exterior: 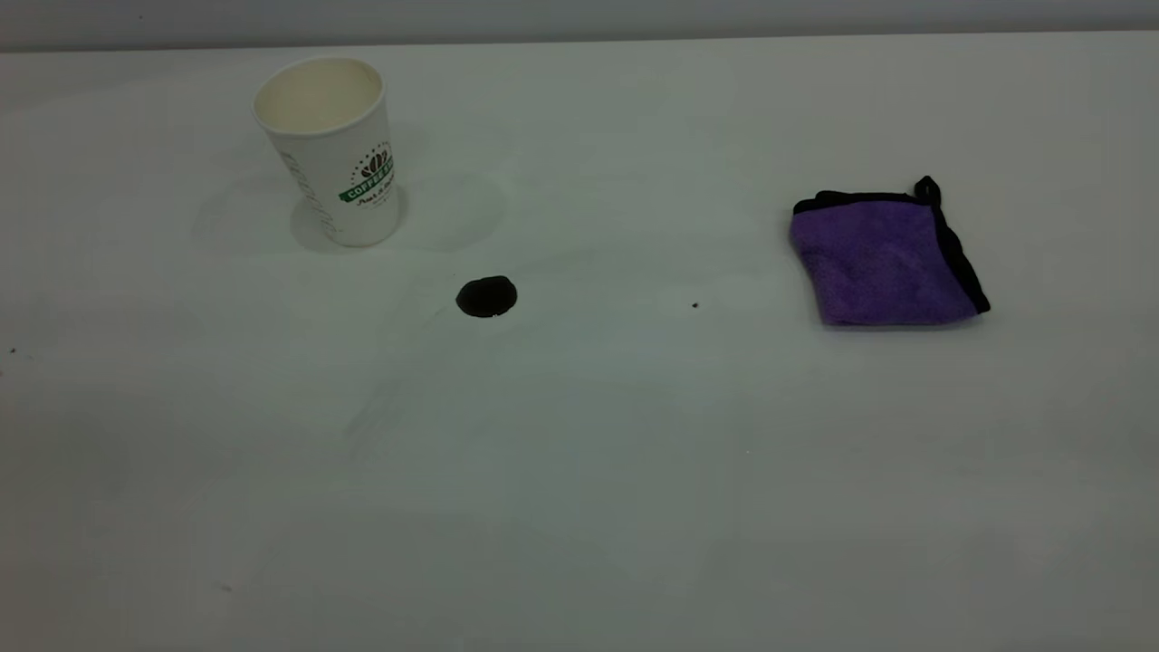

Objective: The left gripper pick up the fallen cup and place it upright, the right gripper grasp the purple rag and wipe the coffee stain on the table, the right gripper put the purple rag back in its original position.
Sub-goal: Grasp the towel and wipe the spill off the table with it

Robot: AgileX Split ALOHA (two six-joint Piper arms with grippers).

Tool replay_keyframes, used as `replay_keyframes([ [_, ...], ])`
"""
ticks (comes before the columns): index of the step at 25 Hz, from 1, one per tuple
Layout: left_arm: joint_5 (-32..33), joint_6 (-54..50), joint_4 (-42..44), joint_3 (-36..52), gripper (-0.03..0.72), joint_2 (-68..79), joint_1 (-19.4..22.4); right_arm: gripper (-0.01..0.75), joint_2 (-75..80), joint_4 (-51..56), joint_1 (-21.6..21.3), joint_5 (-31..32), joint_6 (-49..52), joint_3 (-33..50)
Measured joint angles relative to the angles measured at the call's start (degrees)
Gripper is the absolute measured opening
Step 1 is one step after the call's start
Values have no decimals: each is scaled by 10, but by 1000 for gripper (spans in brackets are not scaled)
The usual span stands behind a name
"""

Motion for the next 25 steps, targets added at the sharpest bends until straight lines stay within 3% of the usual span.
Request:
replay_keyframes([
  [5,6,0,0,0,554,-52,33,239,0,0,0,0,0,0],
  [15,7,-1,0,0,554,-54,33,239,0,5,0,-10,0,2],
  [19,7,-1,0,0,554,-54,33,243,0,53,0,-64,-9,-6],
  [22,8,-1,0,0,554,-54,33,291,47,100,0,-102,-59,-11],
  [25,8,-1,0,0,554,-54,33,405,149,103,0,-149,-139,-11],
])
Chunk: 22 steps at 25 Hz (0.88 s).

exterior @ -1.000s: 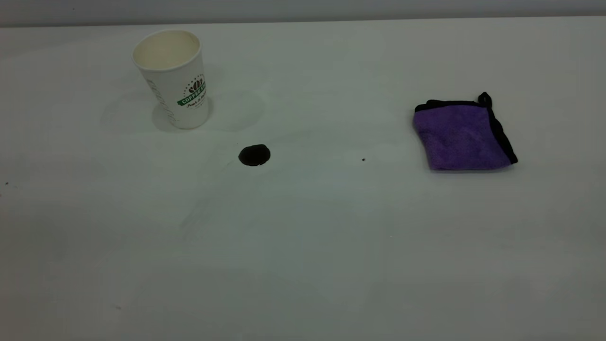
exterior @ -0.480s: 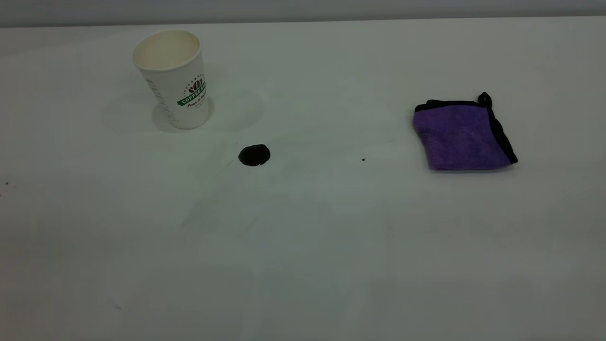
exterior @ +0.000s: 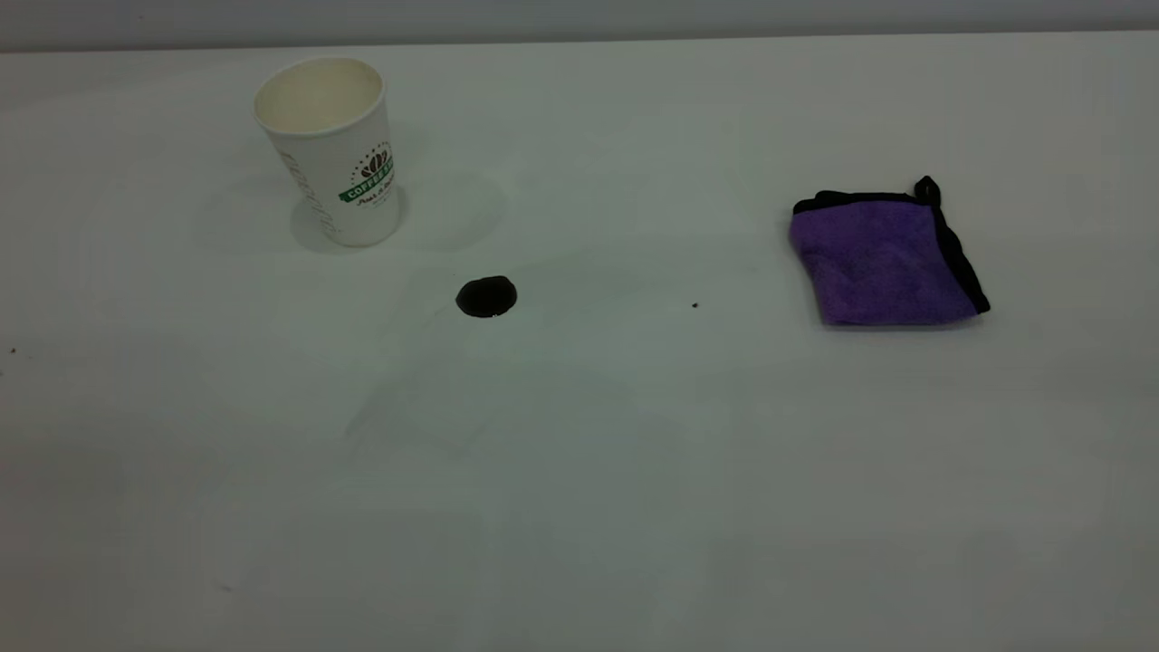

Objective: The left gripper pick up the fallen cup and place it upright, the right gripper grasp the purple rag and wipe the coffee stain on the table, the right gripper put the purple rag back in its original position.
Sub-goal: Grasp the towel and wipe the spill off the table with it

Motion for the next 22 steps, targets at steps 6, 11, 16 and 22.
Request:
replay_keyframes([
  [6,0,0,0,0,554,0,0,616,236,33,0,-139,-73,0],
  [11,0,0,0,0,554,0,0,608,433,79,0,-205,-149,0],
  [16,0,0,0,0,554,0,0,598,599,120,0,-262,-195,-29],
  [22,0,0,0,0,554,0,0,592,780,132,0,-276,-210,-125],
])
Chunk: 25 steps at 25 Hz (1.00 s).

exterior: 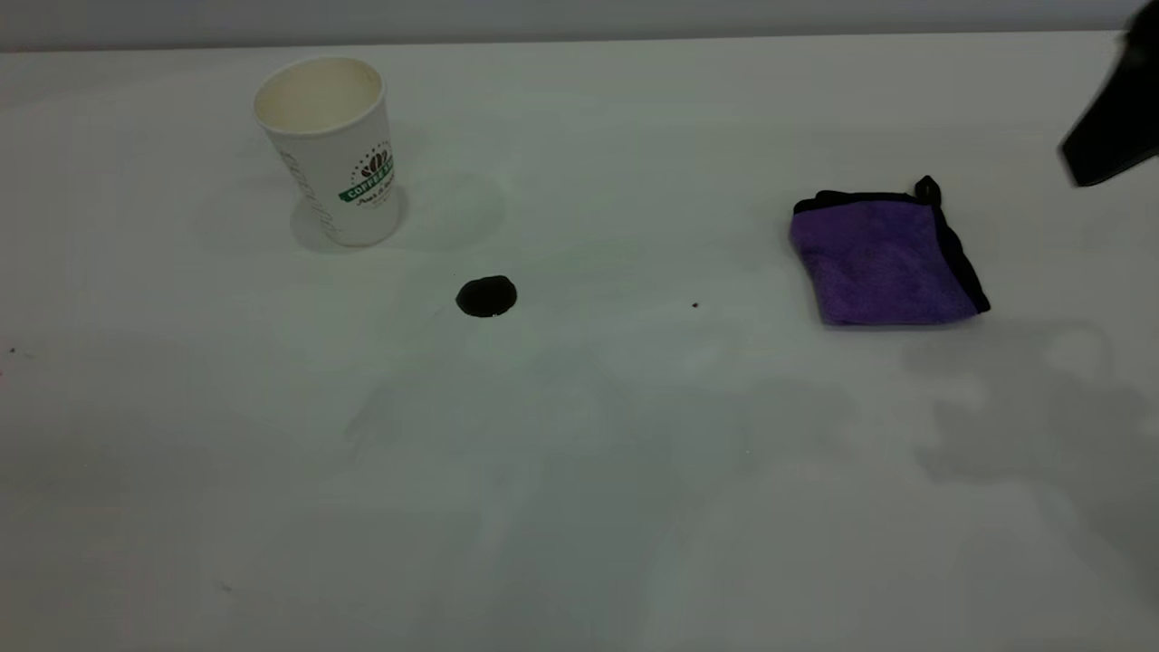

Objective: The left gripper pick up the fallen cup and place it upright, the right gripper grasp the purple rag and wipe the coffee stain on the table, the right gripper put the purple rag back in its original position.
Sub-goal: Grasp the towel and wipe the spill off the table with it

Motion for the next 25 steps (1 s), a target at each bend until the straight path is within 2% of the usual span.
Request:
replay_keyframes([
  [13,0,0,0,0,554,0,0,591,300,0,24,-11,-22,-207],
  [25,0,0,0,0,554,0,0,591,470,-34,29,-6,-11,-385],
])
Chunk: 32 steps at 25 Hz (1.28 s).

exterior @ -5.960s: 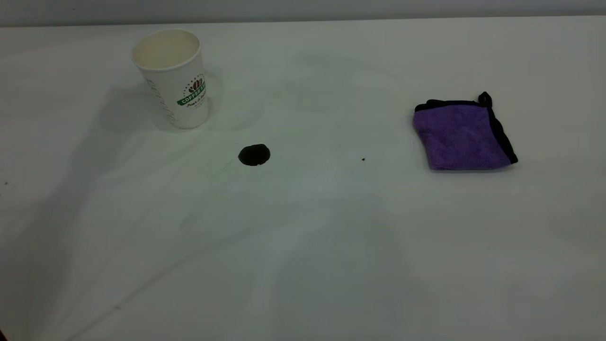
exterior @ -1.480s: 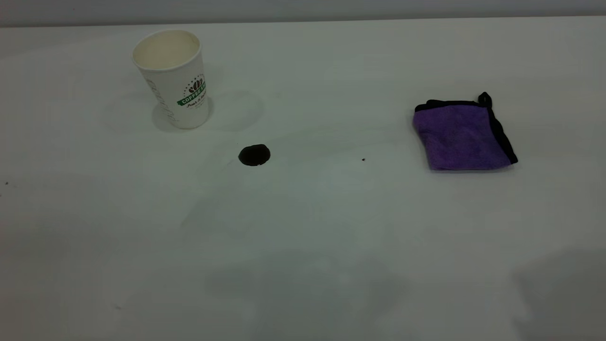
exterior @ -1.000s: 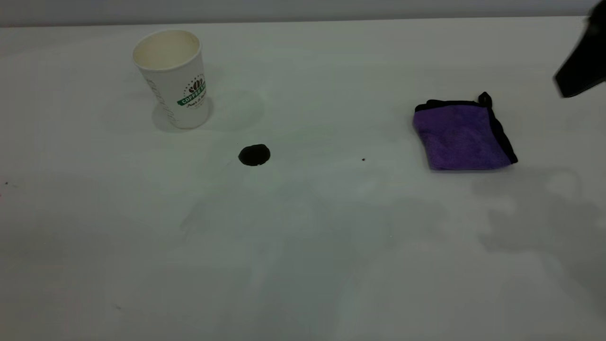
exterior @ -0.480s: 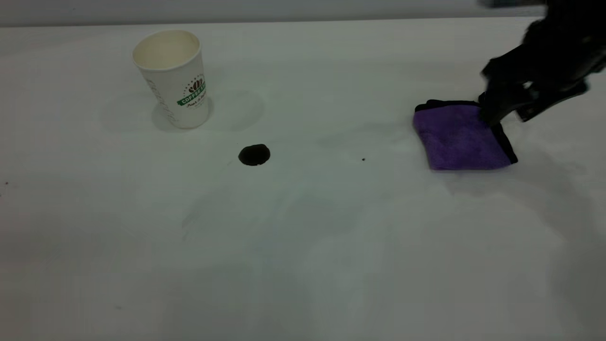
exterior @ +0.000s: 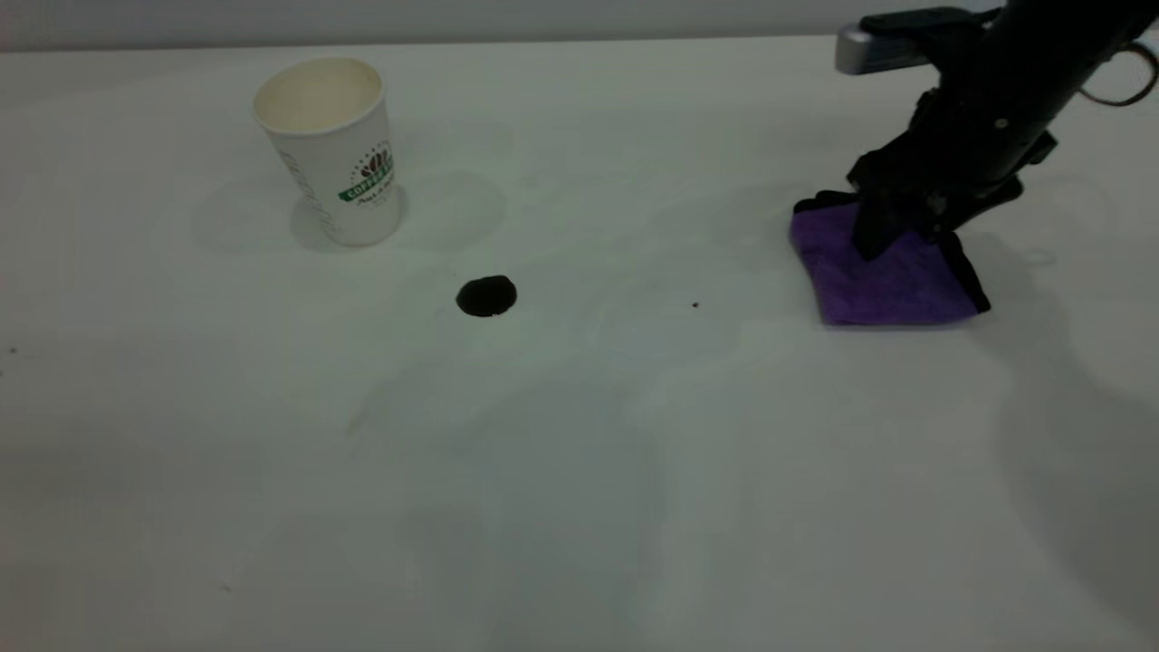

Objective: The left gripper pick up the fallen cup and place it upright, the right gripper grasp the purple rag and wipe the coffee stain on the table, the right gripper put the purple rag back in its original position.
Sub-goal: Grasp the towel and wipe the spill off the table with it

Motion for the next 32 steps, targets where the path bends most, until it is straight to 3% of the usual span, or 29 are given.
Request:
replay_keyframes([
  [3,0,0,0,0,554,0,0,583,27,-5,0,11,3,-28],
  [6,0,0,0,0,554,0,0,506,39,-10,0,17,4,-44],
  [11,0,0,0,0,554,0,0,110,46,-15,13,7,3,-53],
  [12,0,0,0,0,554,0,0,72,46,-14,24,2,2,-54],
  [18,0,0,0,0,554,0,0,52,57,12,122,-23,-5,-74],
  [23,0,0,0,0,554,0,0,52,99,19,191,6,14,-168],
  [32,0,0,0,0,554,0,0,52,185,23,238,86,43,-356],
])
